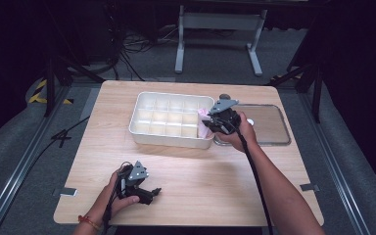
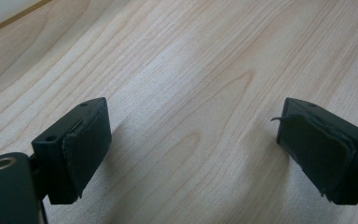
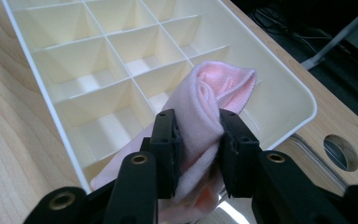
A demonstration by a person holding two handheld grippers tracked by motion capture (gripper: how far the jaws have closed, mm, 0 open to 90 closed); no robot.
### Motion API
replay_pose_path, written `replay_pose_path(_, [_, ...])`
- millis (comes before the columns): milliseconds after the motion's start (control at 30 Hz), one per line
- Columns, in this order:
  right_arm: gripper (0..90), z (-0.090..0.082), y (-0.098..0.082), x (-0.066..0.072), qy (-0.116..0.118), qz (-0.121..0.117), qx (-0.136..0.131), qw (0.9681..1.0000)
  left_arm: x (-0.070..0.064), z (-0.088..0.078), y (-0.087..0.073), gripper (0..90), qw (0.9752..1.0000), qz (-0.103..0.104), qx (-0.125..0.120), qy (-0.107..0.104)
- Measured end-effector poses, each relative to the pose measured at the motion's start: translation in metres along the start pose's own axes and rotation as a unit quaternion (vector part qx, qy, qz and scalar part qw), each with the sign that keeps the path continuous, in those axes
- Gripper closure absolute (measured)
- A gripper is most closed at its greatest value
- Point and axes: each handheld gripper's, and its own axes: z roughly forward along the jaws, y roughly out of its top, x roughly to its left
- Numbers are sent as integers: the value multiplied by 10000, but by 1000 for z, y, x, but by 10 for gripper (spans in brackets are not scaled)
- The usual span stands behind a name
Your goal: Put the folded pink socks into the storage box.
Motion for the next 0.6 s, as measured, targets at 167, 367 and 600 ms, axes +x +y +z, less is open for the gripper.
replay_pose_path(167, [691,5,-3,0,86,-47,180,9998,0,0,0,101,10000,2,0,-1])
replay_pose_path(367, [690,10,-5,1,296,-98,333,9990,0,0,0,101,10000,0,-2,-1])
replay_pose_path(600, [693,22,-6,4,414,-227,719,9963,0,0,0,101,10000,1,-4,0])
